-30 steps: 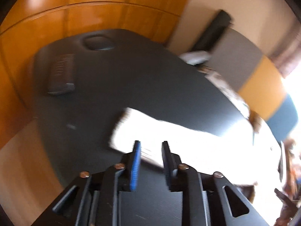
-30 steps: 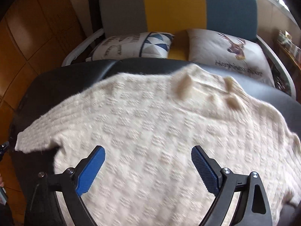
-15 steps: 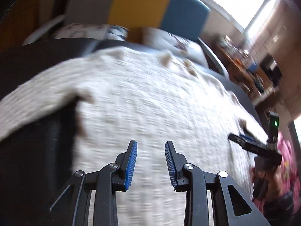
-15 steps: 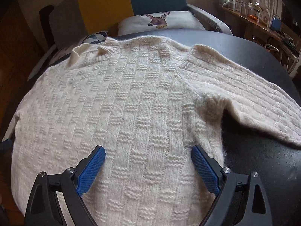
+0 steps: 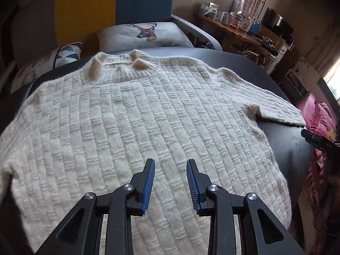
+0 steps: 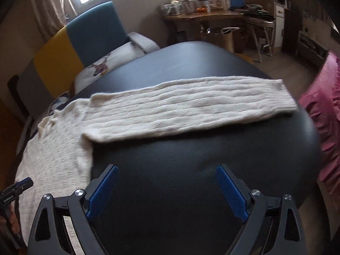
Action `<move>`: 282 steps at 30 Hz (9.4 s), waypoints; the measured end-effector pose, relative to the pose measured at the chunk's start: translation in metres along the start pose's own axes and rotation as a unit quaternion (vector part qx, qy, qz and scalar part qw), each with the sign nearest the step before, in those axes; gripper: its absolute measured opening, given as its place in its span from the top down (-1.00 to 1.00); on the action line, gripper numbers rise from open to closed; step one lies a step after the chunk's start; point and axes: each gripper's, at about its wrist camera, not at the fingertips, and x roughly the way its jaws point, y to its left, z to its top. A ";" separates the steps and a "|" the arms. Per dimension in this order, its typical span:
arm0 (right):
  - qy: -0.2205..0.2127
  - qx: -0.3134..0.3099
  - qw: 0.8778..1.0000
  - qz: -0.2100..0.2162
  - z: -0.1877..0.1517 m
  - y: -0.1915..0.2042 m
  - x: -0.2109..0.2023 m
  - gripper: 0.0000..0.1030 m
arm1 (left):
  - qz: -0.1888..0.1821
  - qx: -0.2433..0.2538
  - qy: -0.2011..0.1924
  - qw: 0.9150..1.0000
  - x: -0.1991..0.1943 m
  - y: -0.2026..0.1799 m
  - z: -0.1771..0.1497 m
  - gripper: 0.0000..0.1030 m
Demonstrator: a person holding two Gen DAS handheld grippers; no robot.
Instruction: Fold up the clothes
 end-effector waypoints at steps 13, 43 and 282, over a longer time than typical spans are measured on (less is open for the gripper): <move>0.024 -0.086 0.996 0.004 0.070 0.064 0.072 -0.85 | -0.009 0.012 -0.007 1.000 0.073 -0.021 0.121 0.41; -0.079 0.381 0.914 0.118 0.031 -0.211 0.006 -0.79 | -0.017 0.015 0.004 1.000 0.117 -0.054 0.110 0.39; 0.016 -0.064 0.945 0.321 0.006 0.164 0.118 -0.88 | -0.123 0.251 0.079 0.957 0.172 -0.104 0.160 0.77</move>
